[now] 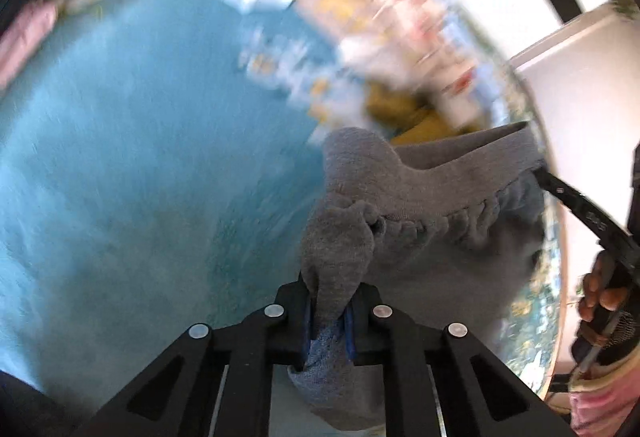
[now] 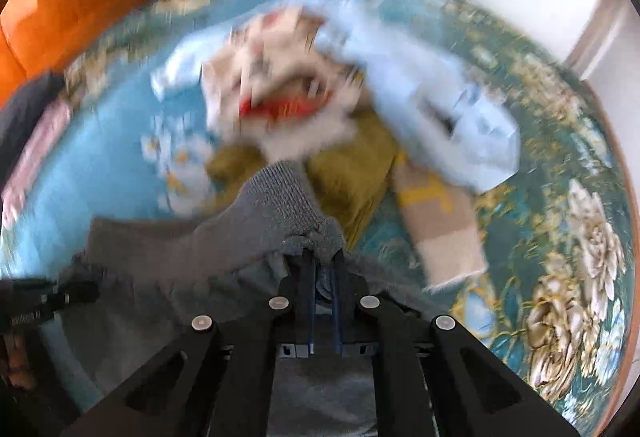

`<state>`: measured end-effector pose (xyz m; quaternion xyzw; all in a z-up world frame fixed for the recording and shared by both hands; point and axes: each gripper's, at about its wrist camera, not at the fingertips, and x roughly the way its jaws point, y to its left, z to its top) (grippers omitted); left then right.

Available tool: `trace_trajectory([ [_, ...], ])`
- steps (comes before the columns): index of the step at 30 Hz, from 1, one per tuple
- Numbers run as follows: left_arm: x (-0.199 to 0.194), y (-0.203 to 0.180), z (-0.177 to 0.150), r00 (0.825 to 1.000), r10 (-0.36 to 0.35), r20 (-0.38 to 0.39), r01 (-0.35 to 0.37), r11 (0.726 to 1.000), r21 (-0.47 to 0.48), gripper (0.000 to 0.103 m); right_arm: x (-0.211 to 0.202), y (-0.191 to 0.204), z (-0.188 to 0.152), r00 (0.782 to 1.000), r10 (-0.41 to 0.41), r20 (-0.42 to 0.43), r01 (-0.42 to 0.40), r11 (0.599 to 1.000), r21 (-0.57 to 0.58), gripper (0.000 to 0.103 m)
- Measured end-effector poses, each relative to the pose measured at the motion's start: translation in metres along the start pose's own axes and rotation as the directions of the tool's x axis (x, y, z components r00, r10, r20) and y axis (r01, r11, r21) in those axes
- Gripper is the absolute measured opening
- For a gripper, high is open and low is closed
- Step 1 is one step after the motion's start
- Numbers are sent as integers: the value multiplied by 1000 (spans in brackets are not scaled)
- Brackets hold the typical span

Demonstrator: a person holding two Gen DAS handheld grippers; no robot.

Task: Fold clothes
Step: 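Grasp the sweatpants waistband with the left gripper while the right gripper holds the other end, then lift the sweatpants with both grippers and shake them out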

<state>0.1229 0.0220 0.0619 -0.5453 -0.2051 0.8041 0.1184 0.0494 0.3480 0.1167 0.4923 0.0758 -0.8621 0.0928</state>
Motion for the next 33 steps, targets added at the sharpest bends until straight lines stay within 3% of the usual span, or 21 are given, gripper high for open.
trace_trajectory([
  [3, -60, -42, 6, 989, -39, 143, 20, 991, 129, 13, -49, -11, 17, 989, -36, 144, 27, 997, 66, 6],
  [6, -115, -93, 7, 961, -100, 257, 25, 959, 282, 13, -105, -22, 37, 950, -98, 296, 58, 988, 141, 6],
  [11, -185, -197, 22, 893, -263, 365, 71, 884, 462, 13, -203, -53, 55, 845, -192, 500, 72, 966, 250, 6],
  [13, -213, -230, 17, 864, -338, 372, 113, 852, 512, 13, -249, -70, 56, 790, -231, 567, 75, 956, 285, 6],
  [15, -239, -264, 10, 830, -439, 343, 199, 809, 553, 13, -296, -88, 55, 731, -273, 625, 81, 945, 318, 6],
  [18, -273, -306, 1, 768, -574, 286, 329, 735, 593, 13, -367, -110, 51, 641, -344, 686, 111, 926, 361, 6],
  [20, -300, -334, -9, 697, -680, 230, 434, 654, 620, 13, -417, -116, 48, 577, -389, 718, 150, 915, 376, 6],
  [24, -354, -362, -25, 562, -812, 156, 543, 505, 670, 13, -510, -114, 49, 445, -451, 774, 233, 892, 387, 6],
  [26, -379, -366, -30, 511, -847, 146, 561, 457, 690, 13, -552, -106, 54, 380, -462, 802, 264, 885, 384, 6],
  [28, -402, -363, -37, 469, -870, 155, 554, 426, 716, 13, -583, -90, 64, 333, -449, 829, 283, 887, 366, 6],
  [29, -408, -357, -41, 467, -866, 179, 534, 437, 723, 13, -592, -81, 72, 330, -429, 841, 292, 894, 341, 6],
  [31, -412, -340, -46, 480, -846, 231, 502, 481, 719, 13, -590, -59, 94, 363, -373, 854, 312, 912, 266, 6],
  [33, -400, -311, -43, 539, -793, 284, 481, 567, 669, 13, -562, -35, 118, 422, -323, 847, 336, 924, 185, 6],
])
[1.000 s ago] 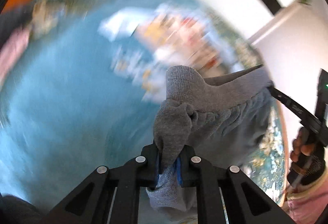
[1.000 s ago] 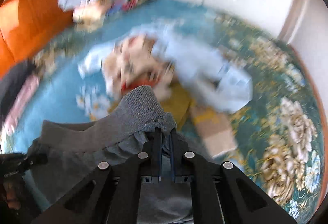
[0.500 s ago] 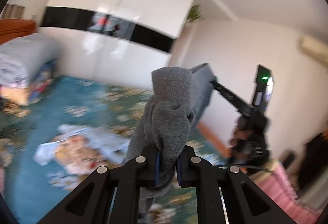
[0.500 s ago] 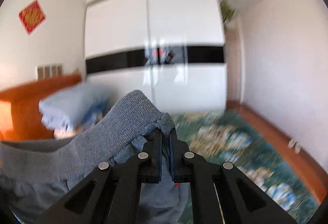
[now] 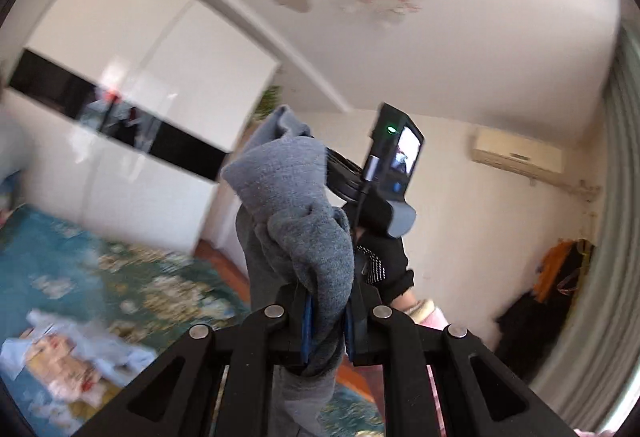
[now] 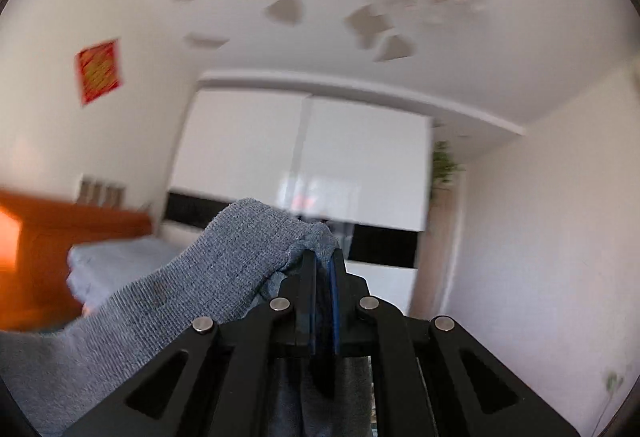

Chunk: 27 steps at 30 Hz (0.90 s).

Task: Fold clothes
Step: 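Lift the sweatpants with both grippers and shake them out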

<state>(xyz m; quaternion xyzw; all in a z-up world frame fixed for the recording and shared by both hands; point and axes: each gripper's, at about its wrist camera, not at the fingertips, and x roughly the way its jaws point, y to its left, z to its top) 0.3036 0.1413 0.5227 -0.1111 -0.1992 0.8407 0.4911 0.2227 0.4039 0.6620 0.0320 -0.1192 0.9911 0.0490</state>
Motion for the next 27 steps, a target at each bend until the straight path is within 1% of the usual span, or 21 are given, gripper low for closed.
trace_trajectory([
  [1, -7, 13, -8, 999, 53, -12, -53, 998, -24, 13, 14, 20, -10, 999, 36, -30, -37, 999, -17, 6],
  [2, -17, 34, -23, 990, 134, -36, -135, 989, -51, 13, 31, 46, -26, 993, 89, -74, -91, 996, -24, 6],
  [4, -29, 69, -52, 963, 258, -75, -265, 960, -89, 13, 59, 94, -64, 970, 183, -160, -188, 982, -17, 6],
  [5, -37, 90, -70, 934, 340, -106, -351, 931, -102, 13, 74, 120, -88, 950, 230, -210, -237, 971, -8, 6],
  [7, -52, 131, -106, 867, 464, -180, -490, 860, -140, 13, 103, 179, -146, 891, 321, -321, -334, 943, 18, 6],
  [8, -60, 155, -126, 827, 515, -226, -555, 813, -176, 13, 114, 204, -176, 859, 354, -371, -370, 928, 30, 6],
  [9, -69, 179, -146, 782, 560, -274, -617, 758, -212, 13, 124, 230, -204, 823, 384, -419, -404, 914, 45, 6],
  [10, -81, 203, -165, 741, 591, -319, -668, 699, -254, 13, 134, 258, -233, 782, 410, -470, -433, 899, 63, 6],
  [12, -106, 249, -201, 659, 631, -408, -752, 569, -334, 13, 152, 313, -290, 692, 448, -566, -484, 870, 97, 6],
  [13, -118, 272, -219, 617, 643, -455, -787, 496, -366, 13, 153, 338, -313, 653, 455, -605, -503, 858, 102, 6],
  [14, -127, 288, -232, 585, 648, -487, -810, 444, -382, 13, 149, 361, -333, 619, 457, -639, -522, 847, 100, 6],
  [15, -134, 300, -244, 557, 651, -515, -829, 399, -392, 13, 146, 382, -353, 585, 457, -670, -543, 834, 95, 6],
  [16, -140, 311, -252, 537, 654, -533, -841, 367, -397, 13, 142, 404, -373, 550, 455, -700, -564, 821, 90, 6],
  [17, -147, 321, -258, 519, 656, -548, -852, 339, -400, 13, 140, 427, -390, 519, 450, -726, -584, 807, 83, 6],
  [18, -153, 331, -264, 501, 657, -563, -861, 311, -403, 13, 142, 447, -401, 499, 446, -743, -602, 795, 73, 6],
  [20, -166, 350, -277, 464, 658, -593, -878, 253, -406, 13, 148, 482, -419, 468, 438, -767, -630, 774, 58, 6],
  [22, -178, 366, -277, 441, 667, -601, -887, 220, -407, 13, 151, 514, -428, 450, 431, -782, -656, 754, 38, 6],
  [24, -196, 384, -280, 420, 682, -599, -891, 185, -414, 13, 153, 541, -433, 442, 420, -793, -678, 735, 12, 6],
  [26, -223, 401, -277, 392, 702, -595, -894, 139, -426, 13, 157, 572, -435, 437, 419, -796, -700, 714, -8, 6],
  [27, -232, 409, -278, 382, 705, -598, -893, 115, -434, 13, 158, 588, -434, 431, 424, -796, -711, 703, -10, 6],
])
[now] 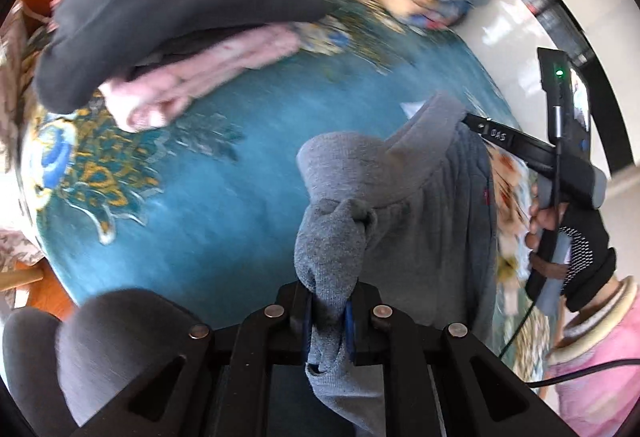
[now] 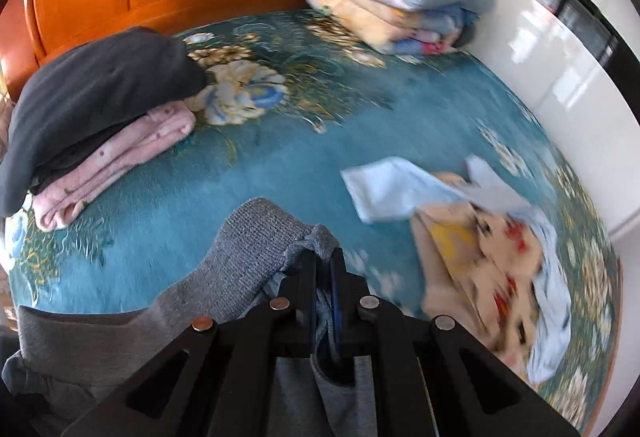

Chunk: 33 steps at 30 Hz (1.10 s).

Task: Fold clothes
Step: 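Lift the sweatpants with both grippers and shake them out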

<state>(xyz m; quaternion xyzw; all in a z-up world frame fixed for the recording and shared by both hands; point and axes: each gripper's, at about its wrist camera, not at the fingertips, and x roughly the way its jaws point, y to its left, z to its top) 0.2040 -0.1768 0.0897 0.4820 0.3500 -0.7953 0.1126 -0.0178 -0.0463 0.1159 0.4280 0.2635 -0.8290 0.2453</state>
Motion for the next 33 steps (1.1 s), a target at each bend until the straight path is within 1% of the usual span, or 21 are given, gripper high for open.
trace_trajectory([
  [1, 4, 9, 6, 1000, 11, 0, -11, 1000, -24, 13, 6, 10, 10, 1000, 9, 0, -9, 1000, -14, 6],
  [3, 6, 27, 17, 1000, 25, -8, -26, 998, -65, 13, 31, 35, 21, 999, 19, -39, -20, 999, -39, 6],
  [7, 21, 38, 30, 999, 17, -52, -21, 997, -71, 13, 88, 83, 34, 990, 29, -138, -39, 997, -73, 6],
  [10, 30, 38, 32, 998, 30, -59, -32, 999, -42, 15, 113, 96, 31, 982, 18, -189, -29, 998, -53, 6],
  [13, 40, 45, 32, 996, 31, -89, -36, 998, -58, 17, 119, 93, 31, 980, 10, -199, -20, 999, -47, 7],
  [15, 42, 52, 31, 995, 34, -93, -43, 995, -90, 24, 115, 86, 32, 979, 41, -197, -45, 999, -14, 13],
  [16, 43, 56, 30, 995, 37, -94, -47, 993, -107, 35, 109, 80, 33, 980, 67, -190, -66, 998, 12, 27],
  [17, 44, 60, 30, 995, 39, -95, -51, 991, -124, 46, 101, 75, 33, 980, 94, -176, -88, 995, 37, 45],
  [18, 43, 62, 29, 995, 39, -91, -51, 990, -134, 51, 92, 69, 32, 980, 119, -162, -111, 992, 62, 51],
  [19, 39, 63, 29, 996, 38, -79, -49, 989, -141, 57, 80, 63, 31, 980, 144, -137, -134, 988, 79, 55],
  [20, 33, 62, 29, 997, 40, -64, -48, 989, -138, 57, 65, 57, 28, 980, 167, -104, -158, 983, 90, 55],
  [22, 23, 57, 29, 998, 53, -34, -56, 991, -121, 59, 38, 44, 19, 980, 188, -57, -182, 978, 103, 55],
  [24, 15, 48, 28, 999, 53, -6, -53, 994, -92, 61, 10, 22, -1, 978, 208, -2, -205, 968, 146, 56],
  [26, 14, 37, 26, 1000, 31, 1, -31, 998, -61, 62, -19, -13, -35, 976, 211, 49, -217, 950, 224, 59],
  [28, 20, 25, 22, 1000, 15, -7, -15, 999, -32, 63, -37, -48, -79, 981, 186, 63, -196, 932, 305, 59],
  [29, 25, 17, 18, 1000, 9, -18, -9, 1000, -17, 64, -45, -66, -105, 985, 162, 54, -170, 921, 351, 59],
  [30, 31, 10, 14, 1000, 4, -30, -4, 1000, -2, 64, -50, -81, -135, 991, 134, 22, -132, 913, 387, 59],
  [32, 44, -5, 6, 998, -2, -58, 3, 1000, 26, 64, -59, -104, -196, 995, 84, -62, -48, 899, 435, 59],
  [33, 52, -12, 1, 997, 0, -75, 3, 999, 40, 64, -63, -115, -227, 993, 60, -105, -5, 890, 456, 59],
])
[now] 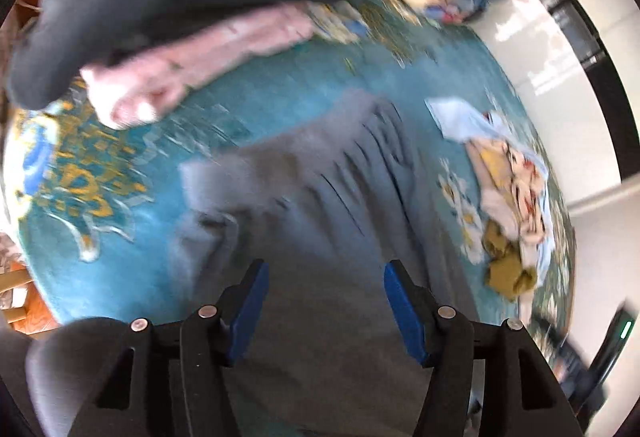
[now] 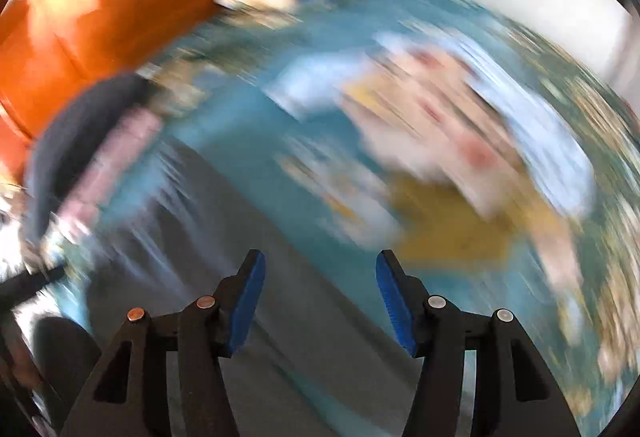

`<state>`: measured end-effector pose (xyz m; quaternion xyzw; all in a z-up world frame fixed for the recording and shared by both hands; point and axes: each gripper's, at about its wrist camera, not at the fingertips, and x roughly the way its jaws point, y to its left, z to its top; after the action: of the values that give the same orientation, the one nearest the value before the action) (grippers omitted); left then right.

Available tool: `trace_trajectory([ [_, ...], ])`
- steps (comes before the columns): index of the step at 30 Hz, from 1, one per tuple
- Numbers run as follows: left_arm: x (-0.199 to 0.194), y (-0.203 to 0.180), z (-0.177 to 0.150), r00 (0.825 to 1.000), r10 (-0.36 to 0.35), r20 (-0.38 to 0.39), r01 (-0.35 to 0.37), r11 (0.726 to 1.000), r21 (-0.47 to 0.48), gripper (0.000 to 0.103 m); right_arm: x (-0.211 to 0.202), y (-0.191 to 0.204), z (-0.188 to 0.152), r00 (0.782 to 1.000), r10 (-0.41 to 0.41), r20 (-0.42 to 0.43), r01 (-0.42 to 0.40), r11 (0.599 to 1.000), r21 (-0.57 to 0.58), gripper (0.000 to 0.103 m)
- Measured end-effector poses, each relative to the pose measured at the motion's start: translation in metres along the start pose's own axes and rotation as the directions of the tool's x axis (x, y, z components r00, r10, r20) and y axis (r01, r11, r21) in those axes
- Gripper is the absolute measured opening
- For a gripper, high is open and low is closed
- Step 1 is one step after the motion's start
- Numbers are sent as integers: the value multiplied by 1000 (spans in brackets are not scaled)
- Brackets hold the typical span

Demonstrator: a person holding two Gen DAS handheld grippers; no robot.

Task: Fold clothes
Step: 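Lift the sweatpants with both grippers and shake them out, then lay the sweatpants flat on the bed and open both grippers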

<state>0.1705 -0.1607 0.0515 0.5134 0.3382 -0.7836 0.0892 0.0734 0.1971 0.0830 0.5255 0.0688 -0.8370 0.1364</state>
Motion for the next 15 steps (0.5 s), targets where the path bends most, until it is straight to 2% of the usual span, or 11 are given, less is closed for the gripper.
trace_trajectory([
  [3, 24, -17, -15, 999, 20, -39, -19, 999, 41, 64, -2, -49, -61, 995, -50, -87, 56, 996, 72, 59],
  [7, 36, -21, -24, 997, -27, -71, 32, 997, 67, 64, 1, -71, -120, 986, -66, -153, 80, 993, 85, 59],
  [8, 34, -18, -23, 997, -44, -63, 48, 997, 54, 64, 2, -73, -124, 986, -66, -156, 78, 994, 77, 59],
  [11, 29, -11, -21, 999, -31, -31, 31, 999, 21, 64, 9, -73, -130, 985, -72, -156, 80, 996, 46, 59],
  [15, 32, -4, -19, 1000, -5, -31, 5, 1000, -10, 64, 34, -63, -125, 969, -92, -228, 90, 996, -17, 59],
])
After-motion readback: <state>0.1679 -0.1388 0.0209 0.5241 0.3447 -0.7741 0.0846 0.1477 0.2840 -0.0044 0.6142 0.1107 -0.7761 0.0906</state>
